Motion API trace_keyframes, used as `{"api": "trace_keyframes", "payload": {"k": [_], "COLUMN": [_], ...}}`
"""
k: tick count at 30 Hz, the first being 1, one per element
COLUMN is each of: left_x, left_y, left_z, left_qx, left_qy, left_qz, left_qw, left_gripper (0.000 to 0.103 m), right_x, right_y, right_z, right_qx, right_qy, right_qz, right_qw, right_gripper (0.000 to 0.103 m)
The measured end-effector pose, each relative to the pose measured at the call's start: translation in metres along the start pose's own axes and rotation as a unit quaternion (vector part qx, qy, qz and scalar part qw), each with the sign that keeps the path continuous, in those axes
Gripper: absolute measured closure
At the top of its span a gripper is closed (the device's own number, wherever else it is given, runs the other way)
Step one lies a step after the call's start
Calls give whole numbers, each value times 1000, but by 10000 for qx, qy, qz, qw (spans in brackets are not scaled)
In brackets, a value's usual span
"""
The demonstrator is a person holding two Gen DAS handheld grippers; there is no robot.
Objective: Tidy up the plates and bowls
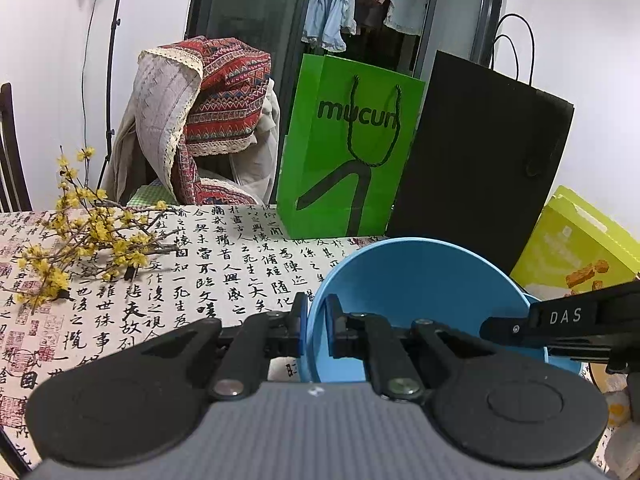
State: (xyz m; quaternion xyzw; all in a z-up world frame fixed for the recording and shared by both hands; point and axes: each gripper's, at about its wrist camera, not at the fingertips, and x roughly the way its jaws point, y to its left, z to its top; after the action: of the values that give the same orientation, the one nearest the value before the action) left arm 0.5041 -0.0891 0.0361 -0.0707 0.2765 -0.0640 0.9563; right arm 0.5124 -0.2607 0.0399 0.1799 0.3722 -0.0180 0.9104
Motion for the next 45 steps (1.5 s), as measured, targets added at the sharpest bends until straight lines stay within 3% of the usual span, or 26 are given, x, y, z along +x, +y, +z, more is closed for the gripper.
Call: {"api": "trace_keyframes", "payload": {"k": [45], "left_x": [-104], "left_y": [15], "left_z": [-17], "left_qx": [-13], "left_qy": [-361], "left_qz": [247], "left_qw": [9990], "left_gripper": [93], "right_x": [-79], "right_y": [26], "right_z": [-47], "right_qx": [-107], "right_qy": [-183], "right_qz": [325], "right_qw": [9992], "right_gripper": [96]}}
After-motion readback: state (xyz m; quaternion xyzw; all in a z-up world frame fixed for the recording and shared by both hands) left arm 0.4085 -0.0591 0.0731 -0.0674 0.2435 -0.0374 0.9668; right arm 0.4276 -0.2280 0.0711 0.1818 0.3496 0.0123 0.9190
